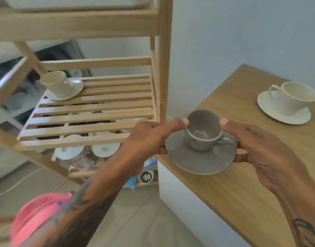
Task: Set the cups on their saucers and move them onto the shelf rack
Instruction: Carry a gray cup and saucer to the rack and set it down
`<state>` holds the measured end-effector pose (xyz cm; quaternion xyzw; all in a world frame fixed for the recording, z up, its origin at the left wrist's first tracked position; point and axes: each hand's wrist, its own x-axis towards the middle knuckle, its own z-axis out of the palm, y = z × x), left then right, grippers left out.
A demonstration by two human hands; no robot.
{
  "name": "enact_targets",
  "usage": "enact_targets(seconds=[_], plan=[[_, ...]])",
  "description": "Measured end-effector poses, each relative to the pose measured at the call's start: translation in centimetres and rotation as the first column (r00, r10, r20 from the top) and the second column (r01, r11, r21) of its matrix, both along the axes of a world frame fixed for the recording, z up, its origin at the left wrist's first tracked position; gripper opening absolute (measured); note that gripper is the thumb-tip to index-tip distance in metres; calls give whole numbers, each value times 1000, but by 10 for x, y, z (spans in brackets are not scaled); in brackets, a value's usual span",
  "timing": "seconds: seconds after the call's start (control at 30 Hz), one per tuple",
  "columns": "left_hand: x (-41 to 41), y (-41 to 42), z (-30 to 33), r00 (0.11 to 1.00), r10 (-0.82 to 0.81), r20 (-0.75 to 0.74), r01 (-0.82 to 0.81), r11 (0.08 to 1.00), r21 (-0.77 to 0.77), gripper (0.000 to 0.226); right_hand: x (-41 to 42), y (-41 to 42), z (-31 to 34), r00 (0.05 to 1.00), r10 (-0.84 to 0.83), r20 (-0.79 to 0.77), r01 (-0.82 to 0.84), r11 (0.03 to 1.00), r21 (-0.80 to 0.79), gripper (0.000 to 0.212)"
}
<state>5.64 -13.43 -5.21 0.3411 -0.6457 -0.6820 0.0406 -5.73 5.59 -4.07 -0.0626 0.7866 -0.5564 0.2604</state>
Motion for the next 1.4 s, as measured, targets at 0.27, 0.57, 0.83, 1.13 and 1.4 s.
enact_targets(seconds=[0.27, 0.57, 0.83, 1.13, 1.4], plan=[[154, -100, 0, 982, 186, 36, -183, 980, -79, 57, 102, -134, -18, 967, 244, 73, -239, 968, -79, 75], [233, -229, -17, 883, 469, -3, -467, 879, -94, 39, 161, -305, -37, 918, 394, 52, -390, 918, -72, 59], [216, -291, -33, 818, 574, -30, -572, 807, -148, 38, 155, -390, -59, 927, 374, 27, -371, 925, -78, 42], [183, -339, -64, 762, 644, -60, -644, 746, -171, 46, 143, -454, -94, 953, 302, -7, -303, 953, -26, 64], [164, -368, -86, 725, 688, -16, -678, 711, -187, 69, 134, -482, -107, 964, 266, -23, -265, 964, 25, 61]])
